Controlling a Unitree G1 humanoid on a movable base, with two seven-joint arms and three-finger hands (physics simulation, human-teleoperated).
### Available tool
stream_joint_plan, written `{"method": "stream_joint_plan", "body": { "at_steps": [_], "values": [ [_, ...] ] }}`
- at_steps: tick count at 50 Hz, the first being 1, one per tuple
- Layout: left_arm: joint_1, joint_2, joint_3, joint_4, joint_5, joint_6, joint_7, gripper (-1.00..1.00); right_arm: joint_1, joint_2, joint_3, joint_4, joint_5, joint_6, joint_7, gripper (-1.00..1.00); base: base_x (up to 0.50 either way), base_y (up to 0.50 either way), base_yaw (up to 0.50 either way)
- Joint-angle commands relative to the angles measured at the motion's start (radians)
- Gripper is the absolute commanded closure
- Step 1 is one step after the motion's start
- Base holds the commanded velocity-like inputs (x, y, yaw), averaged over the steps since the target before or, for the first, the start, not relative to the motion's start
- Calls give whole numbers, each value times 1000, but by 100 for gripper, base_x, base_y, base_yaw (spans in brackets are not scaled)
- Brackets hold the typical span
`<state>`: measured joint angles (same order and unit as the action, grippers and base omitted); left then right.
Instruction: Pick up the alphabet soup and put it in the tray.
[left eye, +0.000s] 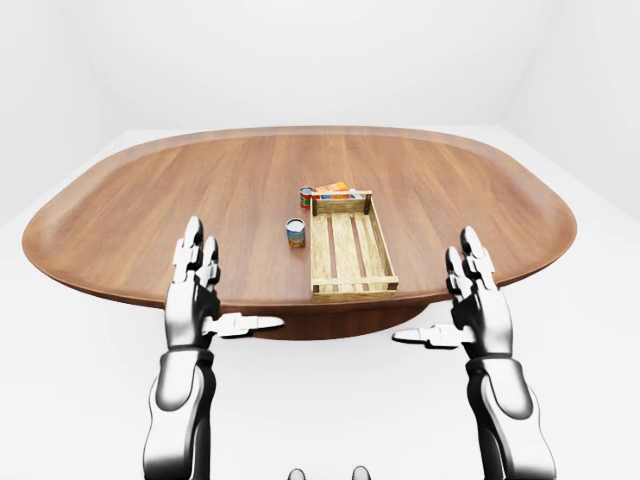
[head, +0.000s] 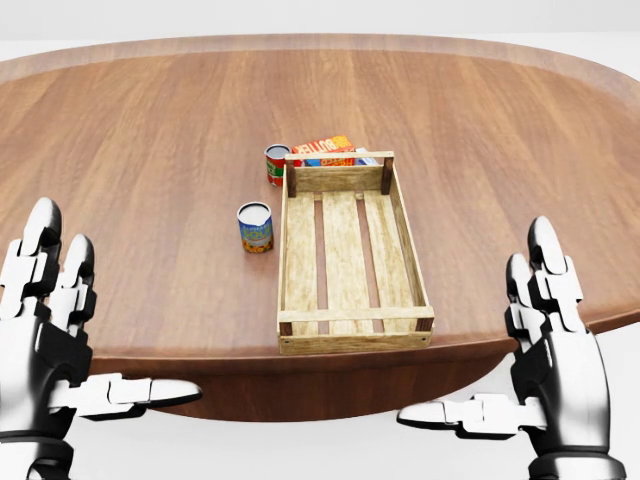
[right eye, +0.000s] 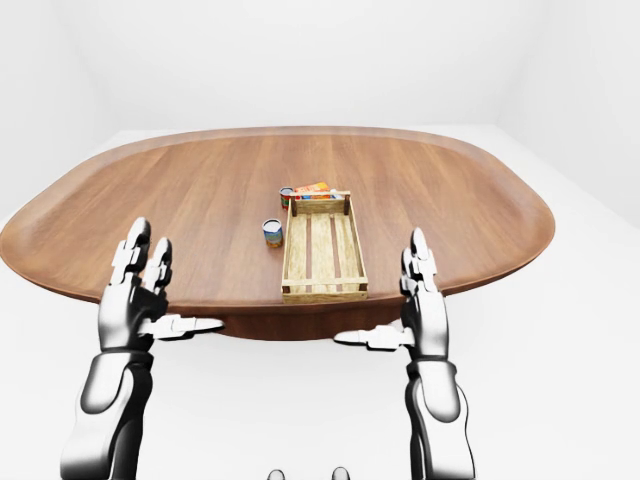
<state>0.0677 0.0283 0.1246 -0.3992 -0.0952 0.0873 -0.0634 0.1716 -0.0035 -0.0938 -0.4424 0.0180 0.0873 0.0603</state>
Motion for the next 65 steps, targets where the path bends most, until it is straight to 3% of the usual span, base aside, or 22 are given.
{"method": "stream_joint_plan", "body": {
  "at_steps": [1,7,16,20,40,47,65],
  "values": [
    [56,-8,26,-90,-19,0,-25,-100,68,16,-35,-166,10,0,19,-100,0,0,0],
    [33,2,66,-220,-54,0,-15,-100,86,27,-47,-220,10,0,30,-100,0,0,0],
    [35,-1,87,-255,-62,0,-24,-100,110,41,-54,-292,8,0,39,-100,0,0,0],
    [50,-13,76,-156,-49,0,-38,-100,107,44,-54,-285,7,0,39,-100,0,0,0],
    [56,-10,79,-168,-55,0,-33,-100,108,43,-41,-304,0,0,38,-100,0,-45,0],
    [54,-9,81,-167,-57,0,-32,-100,105,36,-26,-302,-25,0,33,-100,0,0,0],
    [54,-8,97,-184,-78,0,-32,-100,113,31,-7,-297,-43,0,44,-100,48,0,0]
  ]
}}
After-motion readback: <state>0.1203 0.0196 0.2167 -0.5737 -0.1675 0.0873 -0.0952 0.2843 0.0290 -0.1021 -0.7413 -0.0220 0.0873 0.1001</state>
